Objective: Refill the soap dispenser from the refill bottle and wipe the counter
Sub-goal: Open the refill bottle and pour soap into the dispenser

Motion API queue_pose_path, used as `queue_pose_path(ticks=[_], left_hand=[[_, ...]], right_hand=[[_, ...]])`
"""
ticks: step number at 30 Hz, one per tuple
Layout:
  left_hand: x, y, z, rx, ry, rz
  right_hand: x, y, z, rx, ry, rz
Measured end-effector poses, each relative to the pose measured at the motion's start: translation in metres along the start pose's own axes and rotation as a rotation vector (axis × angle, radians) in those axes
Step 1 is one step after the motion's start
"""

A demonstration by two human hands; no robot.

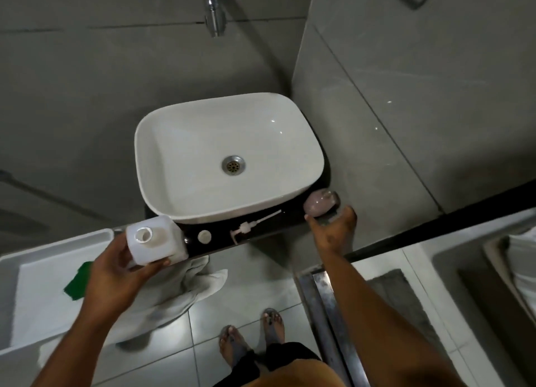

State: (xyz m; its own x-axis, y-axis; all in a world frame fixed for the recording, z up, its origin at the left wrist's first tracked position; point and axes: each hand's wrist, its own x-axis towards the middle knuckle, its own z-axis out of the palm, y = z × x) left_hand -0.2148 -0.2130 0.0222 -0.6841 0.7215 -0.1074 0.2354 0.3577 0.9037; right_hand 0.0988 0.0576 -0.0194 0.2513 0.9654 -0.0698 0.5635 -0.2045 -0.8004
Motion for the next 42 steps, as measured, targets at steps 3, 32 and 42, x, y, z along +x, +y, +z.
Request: queue_pose_path(ticks=[3, 32, 42], left_hand=[[-0.002, 0.003, 0.004, -0.001, -0.008, 0.001], [0.027, 0.221, -0.023, 0.541, -0.021, 0.527], [0.029, 0.245, -0.027, 0.689, 0.013, 0.624]], right_hand=[[0.014, -0.006, 0.006, 0.013, -0.071, -0.025], [-0.073, -0.148, -0.064, 0.346, -0.639, -0.614], [-0.083, -0.171, -0.064, 0.335, -0.643, -0.700]])
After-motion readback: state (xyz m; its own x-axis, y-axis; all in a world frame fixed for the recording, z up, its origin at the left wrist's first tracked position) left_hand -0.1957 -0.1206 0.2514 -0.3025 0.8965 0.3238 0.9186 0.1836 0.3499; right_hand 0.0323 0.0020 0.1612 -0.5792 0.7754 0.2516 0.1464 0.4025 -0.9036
